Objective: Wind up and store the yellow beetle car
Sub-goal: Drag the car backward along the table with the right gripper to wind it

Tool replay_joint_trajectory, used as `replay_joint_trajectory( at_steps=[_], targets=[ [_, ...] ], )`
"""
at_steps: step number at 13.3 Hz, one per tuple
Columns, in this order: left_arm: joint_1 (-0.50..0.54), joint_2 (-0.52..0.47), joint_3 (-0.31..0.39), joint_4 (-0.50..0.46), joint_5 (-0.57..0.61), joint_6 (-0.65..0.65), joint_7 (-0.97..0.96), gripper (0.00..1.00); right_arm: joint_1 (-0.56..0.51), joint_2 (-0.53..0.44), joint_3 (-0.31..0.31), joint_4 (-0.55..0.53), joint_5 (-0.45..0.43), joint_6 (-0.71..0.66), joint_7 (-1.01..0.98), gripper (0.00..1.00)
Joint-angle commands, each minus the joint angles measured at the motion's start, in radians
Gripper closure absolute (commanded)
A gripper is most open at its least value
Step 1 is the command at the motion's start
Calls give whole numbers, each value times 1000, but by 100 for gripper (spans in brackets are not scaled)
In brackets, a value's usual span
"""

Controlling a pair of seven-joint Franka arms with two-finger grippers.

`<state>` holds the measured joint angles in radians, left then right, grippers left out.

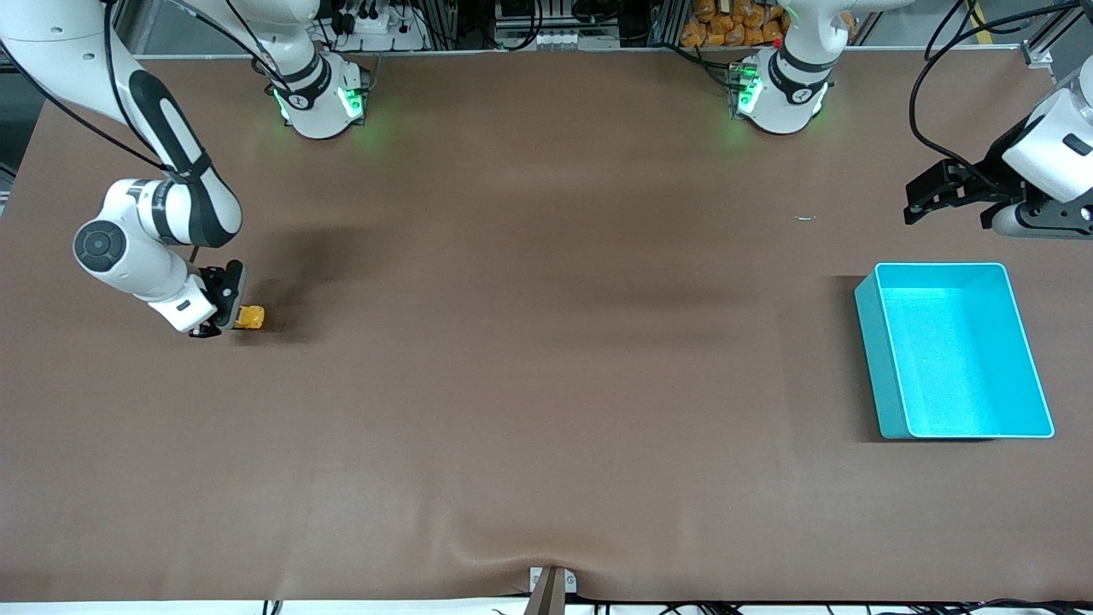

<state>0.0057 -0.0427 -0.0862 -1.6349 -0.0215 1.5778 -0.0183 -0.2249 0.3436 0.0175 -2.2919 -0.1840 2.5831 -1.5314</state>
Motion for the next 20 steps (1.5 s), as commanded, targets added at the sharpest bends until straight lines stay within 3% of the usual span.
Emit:
replay_joint_trajectory(
  at_steps=[1,8,13,15,17,20],
  targets=[
    [7,1,-1,7,-14,-5,20,0,-36,83,6,23,-29,2,-30,77],
    [8,3,-1,6,-14,-5,20,0,-62,106,7,46,-28,2,-56,77],
    [10,3,0,6,-14,-5,20,0,-71,106,6,51,-28,2,-56,68],
    [16,3,0,6,-12,-5,20,0,-77,106,7,64,-28,-9,-61,57],
    [17,3,-1,6,-14,-5,21,0,-83,106,9,116,-17,-113,-62,28],
    [17,4,0,6,-14,-5,20,0,-82,104,12,257,21,-337,-73,0]
  ],
)
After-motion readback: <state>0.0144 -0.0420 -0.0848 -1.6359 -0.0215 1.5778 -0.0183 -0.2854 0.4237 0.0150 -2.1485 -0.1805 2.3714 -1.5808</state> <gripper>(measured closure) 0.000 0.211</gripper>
